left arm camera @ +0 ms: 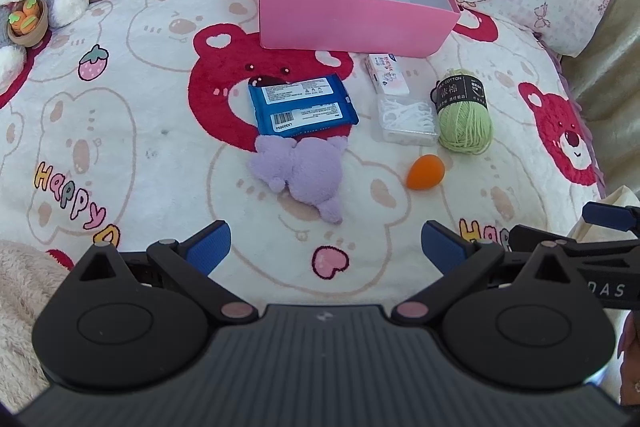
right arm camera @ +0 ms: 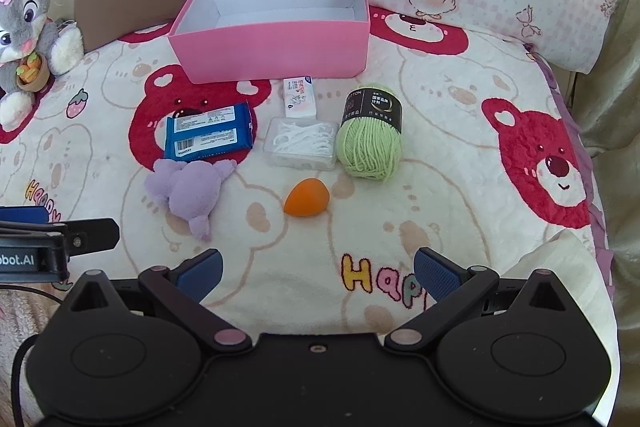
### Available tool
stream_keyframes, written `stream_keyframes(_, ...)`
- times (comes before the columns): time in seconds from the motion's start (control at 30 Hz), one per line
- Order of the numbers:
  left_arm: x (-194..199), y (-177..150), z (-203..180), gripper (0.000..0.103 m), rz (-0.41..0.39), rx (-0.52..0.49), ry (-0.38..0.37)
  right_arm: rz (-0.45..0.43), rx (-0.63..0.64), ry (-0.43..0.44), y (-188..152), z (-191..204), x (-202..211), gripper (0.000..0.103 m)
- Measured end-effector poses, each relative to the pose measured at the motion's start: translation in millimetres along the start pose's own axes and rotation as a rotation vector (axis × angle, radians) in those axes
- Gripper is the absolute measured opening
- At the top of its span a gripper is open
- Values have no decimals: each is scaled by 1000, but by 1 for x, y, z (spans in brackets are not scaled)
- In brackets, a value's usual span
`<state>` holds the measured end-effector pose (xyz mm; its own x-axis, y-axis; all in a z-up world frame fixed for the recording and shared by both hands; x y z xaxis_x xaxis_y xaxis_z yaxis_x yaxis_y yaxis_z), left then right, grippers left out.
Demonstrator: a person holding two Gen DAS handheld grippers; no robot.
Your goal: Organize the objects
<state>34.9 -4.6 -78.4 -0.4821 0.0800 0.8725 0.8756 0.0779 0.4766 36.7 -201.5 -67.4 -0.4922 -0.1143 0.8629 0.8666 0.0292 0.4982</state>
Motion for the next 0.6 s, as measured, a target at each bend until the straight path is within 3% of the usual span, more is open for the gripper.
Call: stream_keyframes(0.6,-4,-2,-3,103,11,-6,3,-6,31,10,0,6,2,103)
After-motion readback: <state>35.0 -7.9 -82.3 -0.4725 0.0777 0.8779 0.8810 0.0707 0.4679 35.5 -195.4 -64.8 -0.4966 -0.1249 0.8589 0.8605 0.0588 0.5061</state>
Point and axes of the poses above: each gripper's, at about its wrist camera, not at the fingertips, and x roughly against the way its jaws point, z to its left, y to its top, the point moved 8 cm from there along -x, roughly the way its jaws point, and after that the axes turned 5 degrees about y, right-handed, at the moved point
